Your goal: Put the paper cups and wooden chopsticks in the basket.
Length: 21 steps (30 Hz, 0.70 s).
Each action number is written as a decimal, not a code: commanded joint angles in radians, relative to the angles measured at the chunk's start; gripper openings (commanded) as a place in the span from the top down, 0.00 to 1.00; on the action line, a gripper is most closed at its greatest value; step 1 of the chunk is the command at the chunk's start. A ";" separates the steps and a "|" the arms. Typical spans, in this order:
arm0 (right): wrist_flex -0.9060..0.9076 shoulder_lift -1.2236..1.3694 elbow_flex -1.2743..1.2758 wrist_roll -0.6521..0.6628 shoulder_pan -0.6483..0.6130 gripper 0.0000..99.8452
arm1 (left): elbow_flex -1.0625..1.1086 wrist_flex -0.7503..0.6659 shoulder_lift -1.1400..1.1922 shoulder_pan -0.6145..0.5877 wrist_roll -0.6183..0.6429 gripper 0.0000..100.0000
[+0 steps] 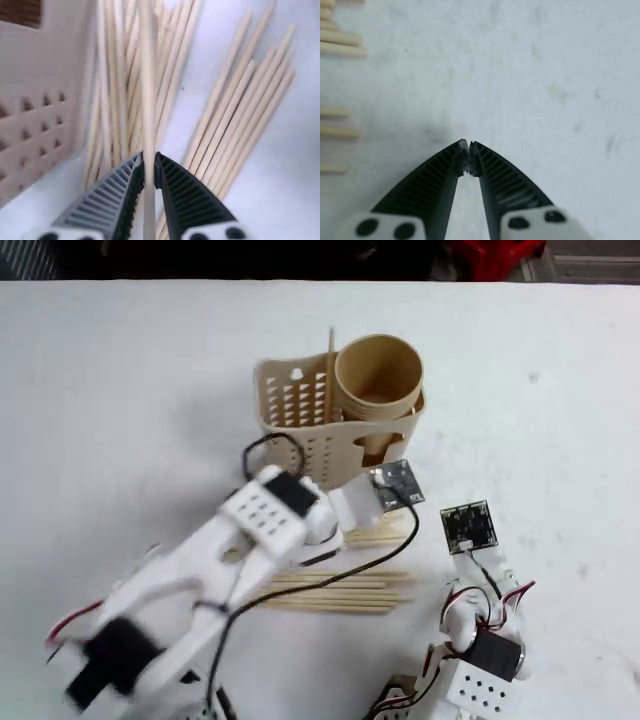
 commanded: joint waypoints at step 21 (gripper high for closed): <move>0.002 -0.008 0.006 0.012 -0.010 0.98 | -0.462 -0.014 -0.536 -0.173 0.238 0.98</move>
